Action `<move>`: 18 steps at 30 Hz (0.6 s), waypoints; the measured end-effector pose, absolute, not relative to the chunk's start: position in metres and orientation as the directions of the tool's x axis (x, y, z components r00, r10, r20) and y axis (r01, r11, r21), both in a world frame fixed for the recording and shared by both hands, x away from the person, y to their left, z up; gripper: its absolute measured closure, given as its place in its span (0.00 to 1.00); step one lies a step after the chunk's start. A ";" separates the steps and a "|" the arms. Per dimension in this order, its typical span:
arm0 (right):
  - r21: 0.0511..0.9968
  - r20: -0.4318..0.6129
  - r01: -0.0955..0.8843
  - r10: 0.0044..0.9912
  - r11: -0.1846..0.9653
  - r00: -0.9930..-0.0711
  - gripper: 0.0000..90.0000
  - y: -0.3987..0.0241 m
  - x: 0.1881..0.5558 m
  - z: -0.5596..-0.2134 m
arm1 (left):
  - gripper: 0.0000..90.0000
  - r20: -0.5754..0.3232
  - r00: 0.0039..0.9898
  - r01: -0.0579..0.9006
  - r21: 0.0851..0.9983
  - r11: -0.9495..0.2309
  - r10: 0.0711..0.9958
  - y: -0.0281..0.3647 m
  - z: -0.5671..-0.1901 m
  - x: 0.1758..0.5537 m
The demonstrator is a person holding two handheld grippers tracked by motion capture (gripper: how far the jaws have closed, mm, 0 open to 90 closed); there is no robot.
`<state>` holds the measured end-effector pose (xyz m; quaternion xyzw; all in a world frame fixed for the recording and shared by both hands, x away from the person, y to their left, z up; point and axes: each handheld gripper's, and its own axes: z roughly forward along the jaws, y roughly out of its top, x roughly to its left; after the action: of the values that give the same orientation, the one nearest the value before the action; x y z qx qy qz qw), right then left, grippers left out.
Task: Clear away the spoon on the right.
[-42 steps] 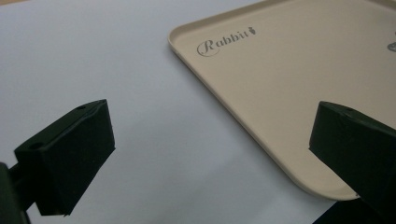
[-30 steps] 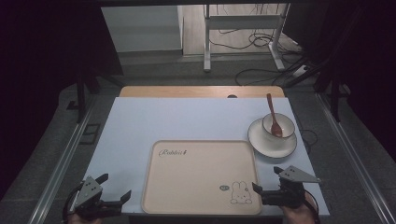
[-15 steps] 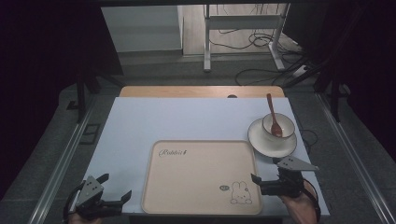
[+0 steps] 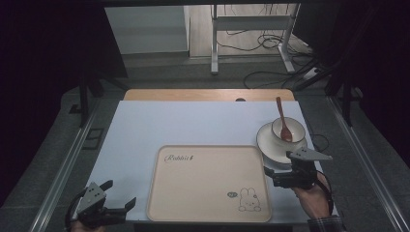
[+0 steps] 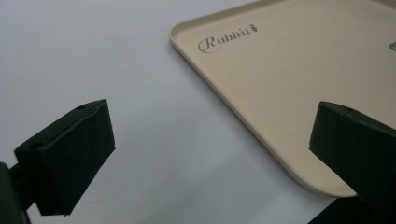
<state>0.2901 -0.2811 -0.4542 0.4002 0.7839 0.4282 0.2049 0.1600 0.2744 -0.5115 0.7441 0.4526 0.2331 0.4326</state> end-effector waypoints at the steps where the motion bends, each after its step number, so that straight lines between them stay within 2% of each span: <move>1: 0.836 0.023 0.453 0.803 0.311 -0.595 0.00 -0.281 0.292 -0.453 | 0.00 -0.051 0.483 0.473 0.856 -0.212 0.874 0.275 -0.511 0.160; 18: 0.840 -0.021 0.429 0.810 0.333 -0.586 0.00 -0.276 0.332 -0.434 | 0.00 -0.063 0.506 0.481 0.848 -0.221 0.860 0.274 -0.510 0.159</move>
<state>0.3316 -0.2756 -0.4341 0.3948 0.7844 0.4217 0.2259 0.1588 0.2735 -0.5104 0.7504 0.4471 0.2174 0.4357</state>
